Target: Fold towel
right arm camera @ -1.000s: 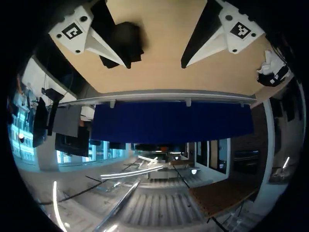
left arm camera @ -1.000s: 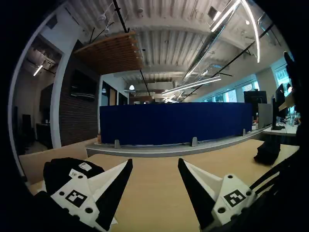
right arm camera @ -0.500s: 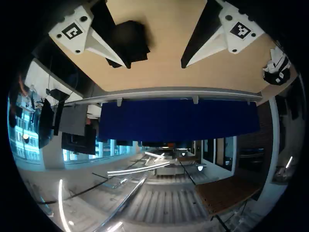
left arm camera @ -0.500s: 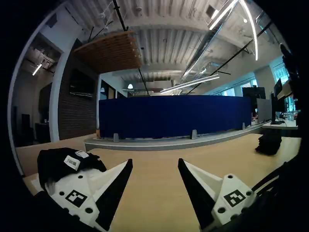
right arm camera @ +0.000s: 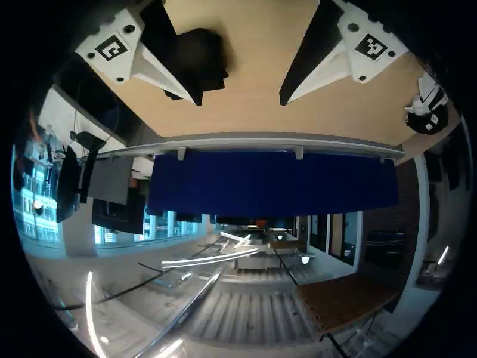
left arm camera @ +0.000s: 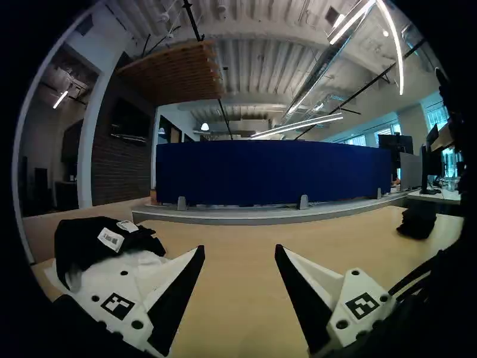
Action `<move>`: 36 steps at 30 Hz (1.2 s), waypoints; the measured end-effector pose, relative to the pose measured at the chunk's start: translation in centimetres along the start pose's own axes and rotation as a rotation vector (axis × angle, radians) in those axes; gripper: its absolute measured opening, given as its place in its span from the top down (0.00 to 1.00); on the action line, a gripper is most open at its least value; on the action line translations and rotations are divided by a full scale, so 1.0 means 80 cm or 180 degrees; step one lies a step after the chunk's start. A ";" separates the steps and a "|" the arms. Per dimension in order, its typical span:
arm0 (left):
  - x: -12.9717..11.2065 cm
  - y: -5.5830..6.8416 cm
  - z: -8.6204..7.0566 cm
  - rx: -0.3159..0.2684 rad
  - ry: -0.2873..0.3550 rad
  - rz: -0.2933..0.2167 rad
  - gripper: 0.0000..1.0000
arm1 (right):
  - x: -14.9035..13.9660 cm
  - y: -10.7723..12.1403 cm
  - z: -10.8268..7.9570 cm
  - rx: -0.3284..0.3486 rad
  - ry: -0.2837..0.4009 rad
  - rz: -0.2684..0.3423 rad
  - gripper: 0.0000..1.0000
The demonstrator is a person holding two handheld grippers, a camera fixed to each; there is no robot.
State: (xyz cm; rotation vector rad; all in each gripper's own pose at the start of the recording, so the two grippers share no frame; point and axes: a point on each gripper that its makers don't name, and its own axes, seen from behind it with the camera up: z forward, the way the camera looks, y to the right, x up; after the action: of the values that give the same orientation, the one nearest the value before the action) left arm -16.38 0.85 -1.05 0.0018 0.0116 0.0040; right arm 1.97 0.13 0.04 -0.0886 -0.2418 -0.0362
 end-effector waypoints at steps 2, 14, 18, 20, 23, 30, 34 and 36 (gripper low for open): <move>-0.004 0.001 0.001 -0.0009 -0.0032 -0.0003 0.13 | 0.001 -0.001 -0.001 0.0008 0.0005 0.0006 0.00; -0.008 0.006 0.002 -0.0037 -0.0079 0.0001 0.13 | 0.011 0.004 -0.010 0.0046 0.0118 0.0118 0.00; -0.009 0.006 0.002 -0.0037 -0.0079 0.0001 0.13 | 0.015 0.017 -0.011 0.0038 0.0196 0.0174 0.00; -0.008 0.006 0.002 -0.0037 -0.0079 0.0004 0.13 | 0.016 0.023 -0.010 0.0047 0.0230 0.0201 0.00; -0.007 0.006 0.002 -0.0037 -0.0078 0.0004 0.13 | 0.015 0.035 -0.007 0.0055 0.0292 0.0245 0.00; -0.006 0.005 0.002 -0.0037 -0.0079 0.0009 0.13 | 0.008 0.059 0.000 0.0025 0.0442 0.0395 0.00; -0.008 0.005 0.002 -0.0037 -0.0078 0.0004 0.13 | -0.003 0.063 0.001 0.0065 0.0505 0.0403 0.00; -0.009 0.004 0.002 -0.0037 -0.0077 0.0002 0.13 | -0.010 0.065 0.002 0.0092 0.0533 0.0387 0.00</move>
State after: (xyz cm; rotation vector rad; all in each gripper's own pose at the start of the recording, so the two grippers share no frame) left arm -17.07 1.21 -0.89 -0.0098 -0.0126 0.0045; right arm 1.40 5.33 -0.43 -0.0710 -0.0693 0.0805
